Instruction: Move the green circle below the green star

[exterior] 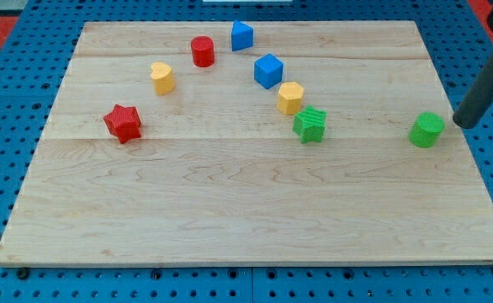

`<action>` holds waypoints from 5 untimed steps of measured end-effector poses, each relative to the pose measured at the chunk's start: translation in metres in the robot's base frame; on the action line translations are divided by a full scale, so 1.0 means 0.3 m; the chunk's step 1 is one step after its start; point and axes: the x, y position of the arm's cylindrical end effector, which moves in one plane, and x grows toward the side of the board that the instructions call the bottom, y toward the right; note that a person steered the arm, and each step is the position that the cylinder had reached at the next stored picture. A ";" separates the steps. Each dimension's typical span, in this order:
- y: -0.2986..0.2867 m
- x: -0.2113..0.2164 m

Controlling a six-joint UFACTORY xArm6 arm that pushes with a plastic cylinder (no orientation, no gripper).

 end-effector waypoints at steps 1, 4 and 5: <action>-0.317 0.012; -0.344 0.220; -0.588 0.263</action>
